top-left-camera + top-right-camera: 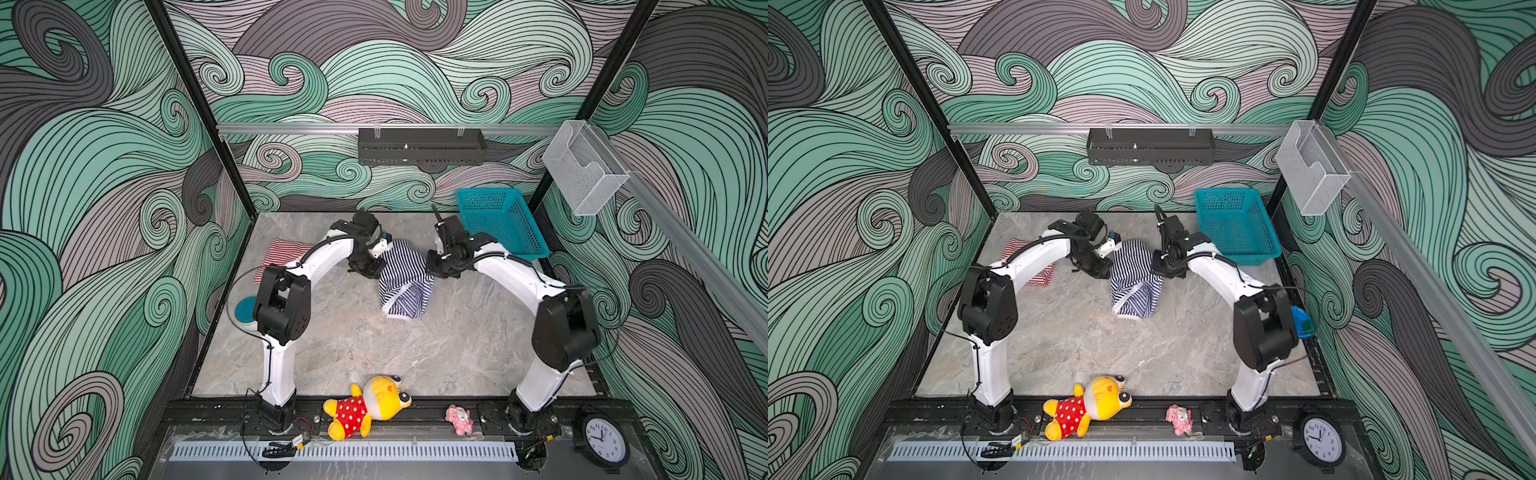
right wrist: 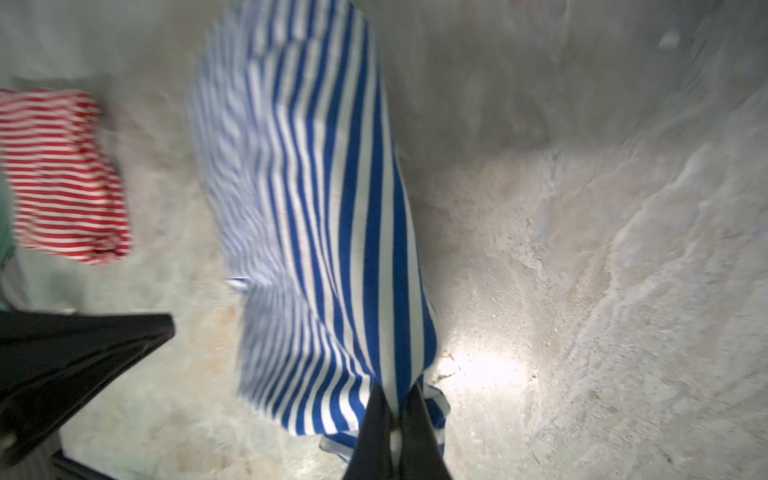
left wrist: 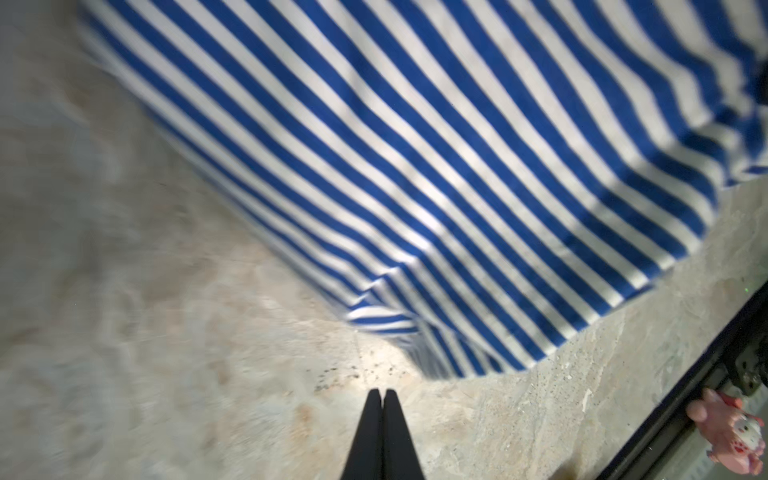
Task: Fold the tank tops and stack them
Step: 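Grasp the blue striped top's edges with both grippers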
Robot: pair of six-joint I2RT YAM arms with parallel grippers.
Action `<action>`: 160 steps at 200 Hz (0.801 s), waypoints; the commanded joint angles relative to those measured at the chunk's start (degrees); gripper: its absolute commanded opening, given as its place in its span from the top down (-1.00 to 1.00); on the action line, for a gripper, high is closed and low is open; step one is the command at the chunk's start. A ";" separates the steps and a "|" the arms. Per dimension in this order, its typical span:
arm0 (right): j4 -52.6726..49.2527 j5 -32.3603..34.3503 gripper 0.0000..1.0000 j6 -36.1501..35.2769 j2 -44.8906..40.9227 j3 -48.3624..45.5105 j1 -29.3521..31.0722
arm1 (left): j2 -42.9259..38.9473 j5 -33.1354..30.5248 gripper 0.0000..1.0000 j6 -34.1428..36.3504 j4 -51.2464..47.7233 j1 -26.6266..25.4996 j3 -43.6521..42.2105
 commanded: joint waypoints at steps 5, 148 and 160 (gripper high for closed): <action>-4.63 1.42 1.00 -1.99 -5.13 4.43 -0.25 | -6.45 -9.34 1.00 2.30 1.52 1.76 3.91; -10.75 -0.16 1.00 -4.52 5.78 26.06 9.90 | -6.24 18.34 0.36 -2.84 6.10 1.68 -5.92; -10.07 0.76 1.00 -4.25 5.32 26.36 9.97 | -4.91 20.20 0.36 -2.75 4.68 1.62 -5.18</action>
